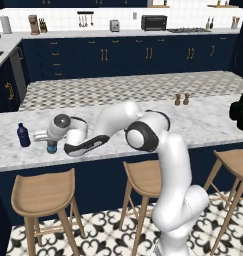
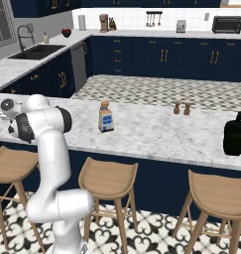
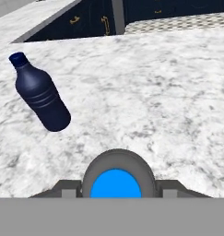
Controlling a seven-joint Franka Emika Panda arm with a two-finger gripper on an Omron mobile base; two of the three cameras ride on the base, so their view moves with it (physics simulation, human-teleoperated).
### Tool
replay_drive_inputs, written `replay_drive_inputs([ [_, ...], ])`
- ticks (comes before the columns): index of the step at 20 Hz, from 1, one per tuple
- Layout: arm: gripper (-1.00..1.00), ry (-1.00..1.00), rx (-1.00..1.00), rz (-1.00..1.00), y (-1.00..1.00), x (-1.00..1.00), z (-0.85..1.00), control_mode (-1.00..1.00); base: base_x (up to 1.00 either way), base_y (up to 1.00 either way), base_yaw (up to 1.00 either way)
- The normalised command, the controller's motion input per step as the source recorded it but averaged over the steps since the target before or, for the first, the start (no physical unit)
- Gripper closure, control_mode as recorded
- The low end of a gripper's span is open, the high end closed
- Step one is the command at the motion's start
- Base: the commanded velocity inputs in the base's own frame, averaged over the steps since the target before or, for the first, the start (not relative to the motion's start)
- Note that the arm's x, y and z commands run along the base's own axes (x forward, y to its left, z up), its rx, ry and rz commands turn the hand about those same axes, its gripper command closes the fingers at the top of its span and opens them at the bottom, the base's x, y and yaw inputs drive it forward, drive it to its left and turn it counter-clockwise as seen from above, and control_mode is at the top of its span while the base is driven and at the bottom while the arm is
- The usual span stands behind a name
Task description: Move the plastic bottles in the middle to the plastics group, and the glass bottles in the middle to the glass group.
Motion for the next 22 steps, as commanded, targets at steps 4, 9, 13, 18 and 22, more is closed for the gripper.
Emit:
replay_drive_inputs([
  [4, 1.00, 0.08, 0.00, 0.01, 0.00, 0.22, -0.39, -1.00, 0.00, 0.00, 0.00],
  [9, 1.00, 0.01, 0.00, 0.03, 0.00, 0.22, -0.38, -1.00, 0.00, 0.00, 0.00],
  [13, 1.00, 0.01, 0.00, 0.04, 0.00, 0.14, -0.49, -1.00, 0.00, 0.00, 0.00],
  [18, -1.00, 0.11, 0.00, 0.04, 0.00, 0.14, -0.61, -1.00, 0.00, 0.00, 0.00],
  [22, -1.00, 0.05, 0.00, 0.03, -0.09, 0.20, -0.47, -1.00, 0.00, 0.00, 0.00],
])
